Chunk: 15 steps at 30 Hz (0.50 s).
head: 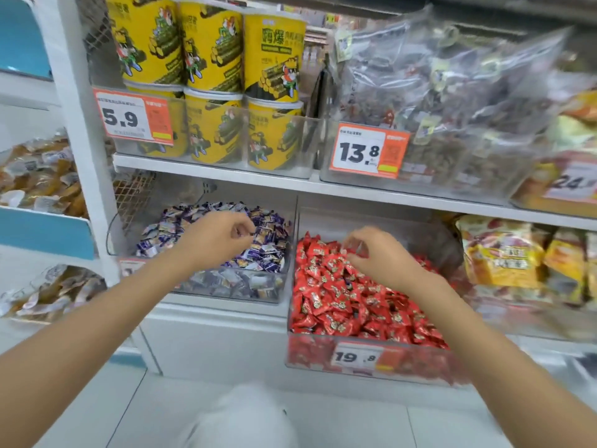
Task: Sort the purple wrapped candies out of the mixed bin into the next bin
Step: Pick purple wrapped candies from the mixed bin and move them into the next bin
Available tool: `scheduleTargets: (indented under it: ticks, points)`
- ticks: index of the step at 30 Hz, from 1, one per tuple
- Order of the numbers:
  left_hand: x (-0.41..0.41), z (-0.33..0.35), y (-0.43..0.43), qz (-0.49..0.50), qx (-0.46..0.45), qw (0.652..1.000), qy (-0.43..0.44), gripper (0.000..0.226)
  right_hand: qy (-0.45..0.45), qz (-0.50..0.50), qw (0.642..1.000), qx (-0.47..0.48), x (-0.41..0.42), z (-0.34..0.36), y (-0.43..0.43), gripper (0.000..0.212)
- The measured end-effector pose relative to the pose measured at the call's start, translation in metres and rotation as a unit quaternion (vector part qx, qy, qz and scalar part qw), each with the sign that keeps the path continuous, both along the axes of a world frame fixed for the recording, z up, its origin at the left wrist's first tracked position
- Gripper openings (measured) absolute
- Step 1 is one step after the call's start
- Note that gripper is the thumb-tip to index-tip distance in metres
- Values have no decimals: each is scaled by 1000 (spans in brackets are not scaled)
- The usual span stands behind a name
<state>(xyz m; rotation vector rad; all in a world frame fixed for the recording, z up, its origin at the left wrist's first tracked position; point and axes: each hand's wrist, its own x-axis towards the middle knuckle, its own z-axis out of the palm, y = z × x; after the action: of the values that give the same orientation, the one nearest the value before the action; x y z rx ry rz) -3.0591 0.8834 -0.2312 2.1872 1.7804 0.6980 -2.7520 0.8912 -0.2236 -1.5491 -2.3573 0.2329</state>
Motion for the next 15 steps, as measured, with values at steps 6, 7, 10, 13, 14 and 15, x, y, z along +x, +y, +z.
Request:
scheduleTargets:
  ticks: [6,7,10,13,14,15]
  points:
    - [114,-6,17,-98,22,994,30,18,15,-59,994,-91,99,-23,-21,29]
    - [125,-8,22,-108,28,992,65,20,28,-61,993,-92,103,-26,-19,30]
    - [142,-11,34,-92,25,988,118,20,69,-38,992,-94,94,-35,-2,29]
    - [138,-19,45,-52,22,993,101,22,73,15,993,-95,51,-39,22,28]
    - [135,-21,48,-41,12,995,85,24,67,31,993,-97,35,-43,32,32]
    - [134,-22,50,-38,0,997,65,24,52,44,992,-109,20,-48,41,40]
